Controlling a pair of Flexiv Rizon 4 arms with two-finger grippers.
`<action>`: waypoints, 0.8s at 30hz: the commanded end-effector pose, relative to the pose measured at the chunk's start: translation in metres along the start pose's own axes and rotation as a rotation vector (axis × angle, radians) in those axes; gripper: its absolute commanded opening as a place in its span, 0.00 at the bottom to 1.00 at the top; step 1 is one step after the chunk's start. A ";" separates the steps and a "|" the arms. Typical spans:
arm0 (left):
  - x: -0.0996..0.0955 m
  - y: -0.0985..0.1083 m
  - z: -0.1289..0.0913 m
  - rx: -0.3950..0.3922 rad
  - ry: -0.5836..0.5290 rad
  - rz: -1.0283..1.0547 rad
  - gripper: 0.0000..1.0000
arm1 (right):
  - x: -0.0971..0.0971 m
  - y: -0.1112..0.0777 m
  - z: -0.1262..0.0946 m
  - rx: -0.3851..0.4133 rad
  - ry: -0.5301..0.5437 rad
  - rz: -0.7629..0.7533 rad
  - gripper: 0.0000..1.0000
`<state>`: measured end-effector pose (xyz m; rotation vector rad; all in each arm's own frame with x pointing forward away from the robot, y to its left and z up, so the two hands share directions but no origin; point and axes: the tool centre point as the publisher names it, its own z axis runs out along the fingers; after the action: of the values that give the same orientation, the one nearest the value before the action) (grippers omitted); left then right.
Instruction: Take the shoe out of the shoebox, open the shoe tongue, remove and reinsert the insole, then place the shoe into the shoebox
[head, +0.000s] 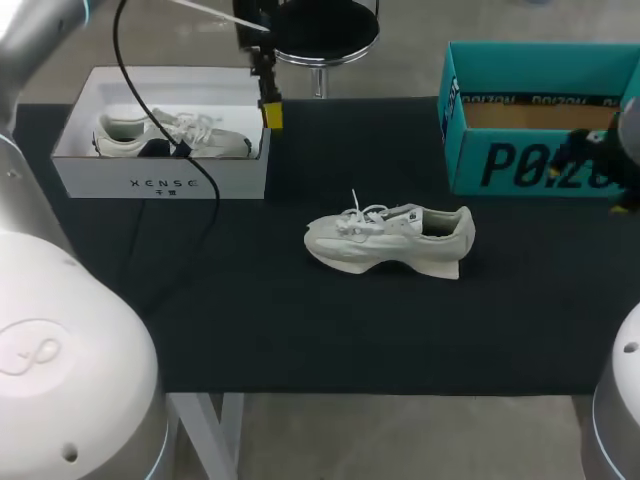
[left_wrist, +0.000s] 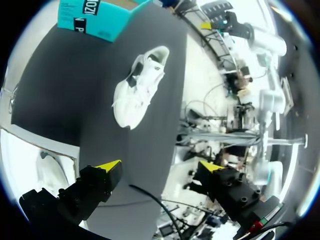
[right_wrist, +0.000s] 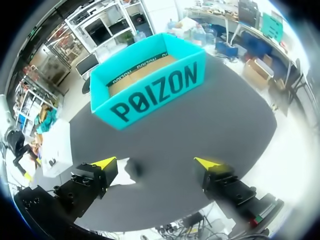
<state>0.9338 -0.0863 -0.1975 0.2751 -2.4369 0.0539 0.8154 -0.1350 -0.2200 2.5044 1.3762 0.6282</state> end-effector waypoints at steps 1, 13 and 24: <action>0.008 -0.025 0.018 -0.026 -0.019 -0.020 1.00 | -0.045 0.006 -0.014 0.025 0.148 -0.025 1.00; 0.013 -0.040 0.041 0.005 -0.042 -0.144 1.00 | -0.070 0.017 -0.003 0.048 0.252 -0.145 1.00; -0.012 -0.029 0.029 0.096 -0.093 -0.301 1.00 | -0.063 0.027 0.006 0.045 0.374 -0.267 1.00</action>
<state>0.9299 -0.1270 -0.2322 0.6723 -2.4602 -0.0108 0.8029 -0.2017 -0.2263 2.2764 1.7783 0.9006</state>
